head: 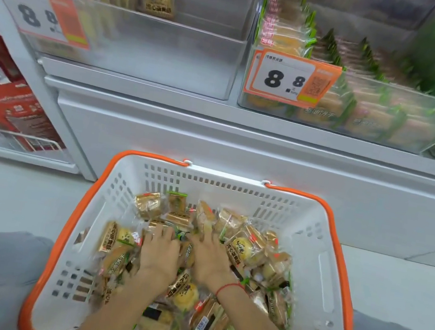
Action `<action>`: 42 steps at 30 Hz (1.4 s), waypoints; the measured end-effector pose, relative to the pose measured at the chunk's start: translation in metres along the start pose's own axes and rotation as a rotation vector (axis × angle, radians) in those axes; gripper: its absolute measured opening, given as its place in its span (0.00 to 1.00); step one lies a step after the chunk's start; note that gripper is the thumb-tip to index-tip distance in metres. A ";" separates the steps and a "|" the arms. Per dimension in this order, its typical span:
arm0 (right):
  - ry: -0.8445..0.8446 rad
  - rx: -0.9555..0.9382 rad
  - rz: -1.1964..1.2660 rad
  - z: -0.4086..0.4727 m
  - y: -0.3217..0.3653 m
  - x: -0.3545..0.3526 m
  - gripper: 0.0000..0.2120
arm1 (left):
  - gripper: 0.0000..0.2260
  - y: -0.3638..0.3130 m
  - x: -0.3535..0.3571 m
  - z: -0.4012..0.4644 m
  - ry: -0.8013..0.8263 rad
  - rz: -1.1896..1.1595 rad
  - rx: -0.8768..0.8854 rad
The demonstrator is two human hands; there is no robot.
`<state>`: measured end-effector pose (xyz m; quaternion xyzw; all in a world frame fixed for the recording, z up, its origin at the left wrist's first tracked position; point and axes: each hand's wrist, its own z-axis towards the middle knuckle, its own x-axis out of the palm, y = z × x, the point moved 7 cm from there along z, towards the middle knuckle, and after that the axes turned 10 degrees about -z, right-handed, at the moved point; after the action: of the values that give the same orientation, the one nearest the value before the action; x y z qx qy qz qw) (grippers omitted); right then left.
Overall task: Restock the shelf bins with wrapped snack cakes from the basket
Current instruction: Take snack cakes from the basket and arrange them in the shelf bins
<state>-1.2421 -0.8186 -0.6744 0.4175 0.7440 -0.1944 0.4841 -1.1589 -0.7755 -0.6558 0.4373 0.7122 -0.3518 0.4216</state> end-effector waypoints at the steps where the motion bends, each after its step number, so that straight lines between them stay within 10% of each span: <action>1: 0.017 -0.027 -0.009 0.002 0.001 0.001 0.35 | 0.15 -0.003 0.002 0.002 0.026 0.009 -0.020; 10: 0.092 -0.009 0.402 -0.008 -0.029 -0.006 0.20 | 0.13 0.009 0.010 -0.004 0.051 -0.193 0.045; 16: 0.124 -0.175 0.181 -0.026 -0.039 -0.038 0.07 | 0.06 0.007 -0.006 -0.011 0.059 -0.338 0.111; 26: -0.516 -0.433 0.602 -0.083 -0.072 -0.307 0.15 | 0.10 -0.046 -0.250 -0.028 -0.603 -1.262 0.536; 33: -1.032 -0.436 0.444 -0.137 -0.075 -0.423 0.12 | 0.11 -0.095 -0.412 -0.048 -0.774 -0.626 0.797; 42: -0.864 -0.222 0.097 -0.106 -0.087 -0.425 0.13 | 0.12 -0.116 -0.418 -0.014 -0.649 -0.184 0.740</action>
<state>-1.2937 -0.9793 -0.2609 0.2777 0.4694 -0.2473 0.8009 -1.1598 -0.9424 -0.2548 0.3608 0.4073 -0.7347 0.4051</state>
